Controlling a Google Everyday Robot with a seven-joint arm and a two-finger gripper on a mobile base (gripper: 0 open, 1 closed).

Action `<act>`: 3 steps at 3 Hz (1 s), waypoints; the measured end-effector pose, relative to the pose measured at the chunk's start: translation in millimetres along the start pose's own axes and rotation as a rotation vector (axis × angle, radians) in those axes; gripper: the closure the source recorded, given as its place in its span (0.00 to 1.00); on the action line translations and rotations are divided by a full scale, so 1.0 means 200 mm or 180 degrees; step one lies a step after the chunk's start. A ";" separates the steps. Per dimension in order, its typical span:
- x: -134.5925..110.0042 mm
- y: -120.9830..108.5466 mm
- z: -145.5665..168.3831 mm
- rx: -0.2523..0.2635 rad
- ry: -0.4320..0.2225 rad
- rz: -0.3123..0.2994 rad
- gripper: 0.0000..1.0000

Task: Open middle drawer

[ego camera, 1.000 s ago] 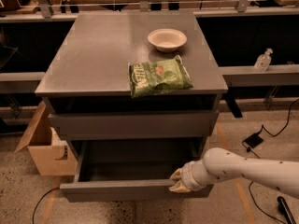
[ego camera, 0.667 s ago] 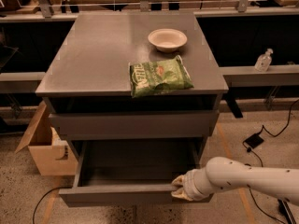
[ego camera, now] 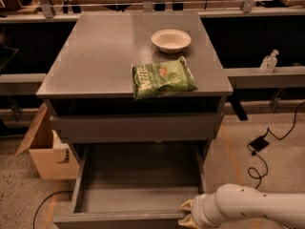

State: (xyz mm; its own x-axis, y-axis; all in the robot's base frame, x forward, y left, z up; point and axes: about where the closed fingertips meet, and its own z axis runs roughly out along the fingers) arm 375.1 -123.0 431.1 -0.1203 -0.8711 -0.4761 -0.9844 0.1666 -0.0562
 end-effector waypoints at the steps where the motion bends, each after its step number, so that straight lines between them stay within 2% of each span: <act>1: 0.00 0.00 0.00 -0.0001 0.0000 0.0000 1.00; 3: 0.00 0.01 0.00 -0.0014 -0.0003 -0.0003 0.59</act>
Offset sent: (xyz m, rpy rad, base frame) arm -0.0001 0.0000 0.0009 0.0001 0.0001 -0.0001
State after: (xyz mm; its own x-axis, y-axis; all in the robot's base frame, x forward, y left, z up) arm 373.9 -121.7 430.9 -0.1193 -0.8708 -0.4769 -0.9851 0.1639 -0.0528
